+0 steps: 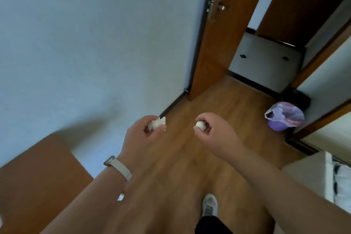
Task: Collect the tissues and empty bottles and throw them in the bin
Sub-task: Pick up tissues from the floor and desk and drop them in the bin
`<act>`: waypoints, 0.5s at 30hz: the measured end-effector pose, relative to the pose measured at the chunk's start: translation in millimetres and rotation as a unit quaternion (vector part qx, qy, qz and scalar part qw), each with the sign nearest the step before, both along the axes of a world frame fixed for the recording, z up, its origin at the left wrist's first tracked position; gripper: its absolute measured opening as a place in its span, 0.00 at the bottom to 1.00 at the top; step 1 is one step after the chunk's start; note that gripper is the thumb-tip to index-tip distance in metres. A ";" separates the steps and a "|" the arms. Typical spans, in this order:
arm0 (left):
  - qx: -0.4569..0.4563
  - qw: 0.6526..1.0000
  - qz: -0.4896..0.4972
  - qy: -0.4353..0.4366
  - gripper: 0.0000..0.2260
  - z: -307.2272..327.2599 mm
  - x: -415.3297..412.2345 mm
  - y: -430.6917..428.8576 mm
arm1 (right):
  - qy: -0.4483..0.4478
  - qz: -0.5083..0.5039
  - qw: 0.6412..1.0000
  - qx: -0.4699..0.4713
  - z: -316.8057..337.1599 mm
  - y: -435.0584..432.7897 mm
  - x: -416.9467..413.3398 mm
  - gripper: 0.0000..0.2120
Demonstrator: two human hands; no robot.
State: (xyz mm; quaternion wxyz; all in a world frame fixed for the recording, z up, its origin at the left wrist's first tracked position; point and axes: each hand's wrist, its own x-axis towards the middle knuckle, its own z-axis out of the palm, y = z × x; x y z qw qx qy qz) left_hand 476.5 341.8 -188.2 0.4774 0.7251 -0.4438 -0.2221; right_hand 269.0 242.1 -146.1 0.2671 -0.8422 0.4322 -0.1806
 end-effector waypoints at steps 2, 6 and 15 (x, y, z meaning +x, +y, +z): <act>0.005 1.000 -0.027 -0.005 0.08 1.8 -20.2 -32.1 | -0.015 -0.033 0.999 0.000 -1.4 -22.5 -24.4 0.07; 0.015 0.996 -0.077 -0.033 0.08 7.9 -71.9 -107.7 | -0.036 -0.088 0.996 0.003 -4.5 -77.6 -82.6 0.05; 0.036 0.971 -0.214 -0.103 0.12 31.2 -217.6 -280.9 | -0.060 -0.203 0.977 0.013 -12.9 -198.0 -237.0 0.05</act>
